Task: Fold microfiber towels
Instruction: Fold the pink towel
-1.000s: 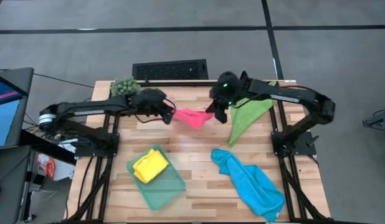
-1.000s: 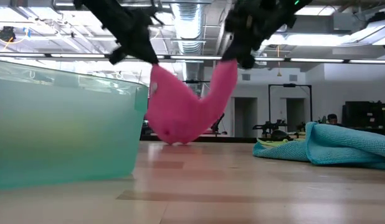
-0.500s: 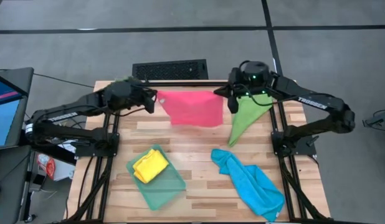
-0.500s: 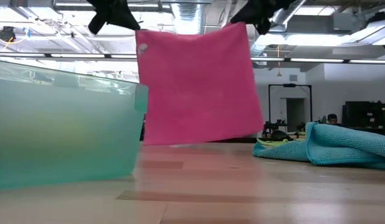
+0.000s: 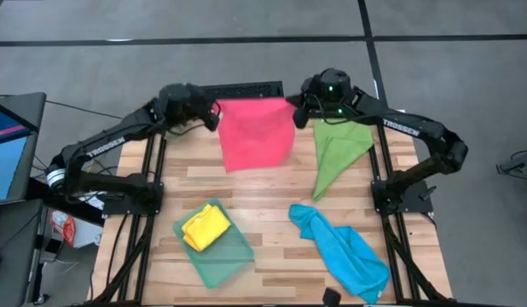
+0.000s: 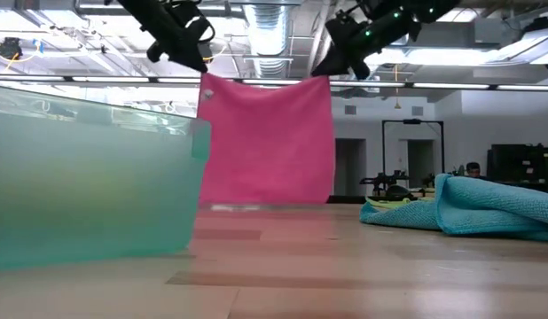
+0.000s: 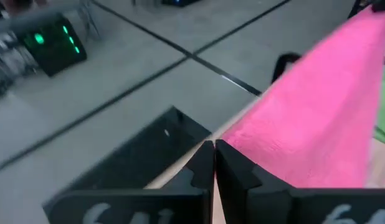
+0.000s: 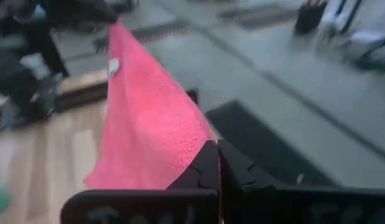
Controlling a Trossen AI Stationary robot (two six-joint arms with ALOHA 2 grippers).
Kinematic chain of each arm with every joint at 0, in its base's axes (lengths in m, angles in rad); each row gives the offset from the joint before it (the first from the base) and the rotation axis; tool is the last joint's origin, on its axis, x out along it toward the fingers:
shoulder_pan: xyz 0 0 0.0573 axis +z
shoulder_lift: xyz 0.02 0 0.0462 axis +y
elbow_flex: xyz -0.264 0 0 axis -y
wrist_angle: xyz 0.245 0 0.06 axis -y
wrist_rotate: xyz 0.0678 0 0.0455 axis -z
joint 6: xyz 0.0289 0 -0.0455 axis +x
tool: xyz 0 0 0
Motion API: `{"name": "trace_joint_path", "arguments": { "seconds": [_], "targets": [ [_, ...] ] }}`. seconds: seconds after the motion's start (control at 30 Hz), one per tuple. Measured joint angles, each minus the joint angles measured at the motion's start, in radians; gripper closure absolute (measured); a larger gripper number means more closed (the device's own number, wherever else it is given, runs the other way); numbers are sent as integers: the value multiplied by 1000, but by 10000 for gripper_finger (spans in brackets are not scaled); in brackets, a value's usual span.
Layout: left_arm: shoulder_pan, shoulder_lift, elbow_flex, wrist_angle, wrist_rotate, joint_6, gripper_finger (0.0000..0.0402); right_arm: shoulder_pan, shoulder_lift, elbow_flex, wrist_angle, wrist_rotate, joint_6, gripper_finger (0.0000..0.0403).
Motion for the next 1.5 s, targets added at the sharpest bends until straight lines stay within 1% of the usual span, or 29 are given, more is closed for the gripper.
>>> {"name": "trace_joint_path", "arguments": {
  "seconds": [0.13, 0.2, 0.3, 0.37, 0.43, 0.53, 0.67, 0.9, 1.03, 1.13, 1.2, 1.3, 1.4, 1.5],
  "targets": [
    [46, 49, 103, -22, 15, 166, 401, -30, 5, 0, 124, 2, -49, 393],
    [52, 67, 156, -26, 9, 233, 401, -35, 4, 0, 151, 31, -80, 391],
    [54, 84, 204, -49, 20, 266, 401, -38, 4, 0, 124, 66, -82, 389],
    [54, 85, 202, -77, 42, 273, 401, -36, 6, 0, 76, 67, -80, 390],
    [46, 84, 179, -107, 68, 259, 401, -16, 18, 1, 27, 67, -91, 391],
    [28, 84, 107, -157, 107, 221, 401, 23, 50, 0, -43, 63, -103, 391],
    [-28, 83, 7, -199, 123, 147, 401, 85, 85, 1, -140, 22, -105, 389],
    [-201, 72, -109, -257, 147, -3, 402, 211, 161, 1, -308, 12, -81, 389],
    [-312, 68, -148, -301, 146, -107, 402, 281, 205, 0, -338, 13, -44, 385],
    [-389, 60, -177, -303, 146, -194, 402, 325, 222, -6, -344, 12, -21, 385],
    [-432, 62, -197, -306, 121, -222, 402, 346, 222, -38, -326, 14, -3, 386],
    [-470, 62, -222, -275, 20, -232, 402, 341, 222, -90, -289, 18, 30, 388],
    [-461, 63, -251, -248, -71, -227, 402, 307, 222, -131, -256, 21, 61, 385],
    [-420, 63, -270, -200, -93, -182, 402, 262, 222, -145, -227, 21, 61, 382]
  ]
}}
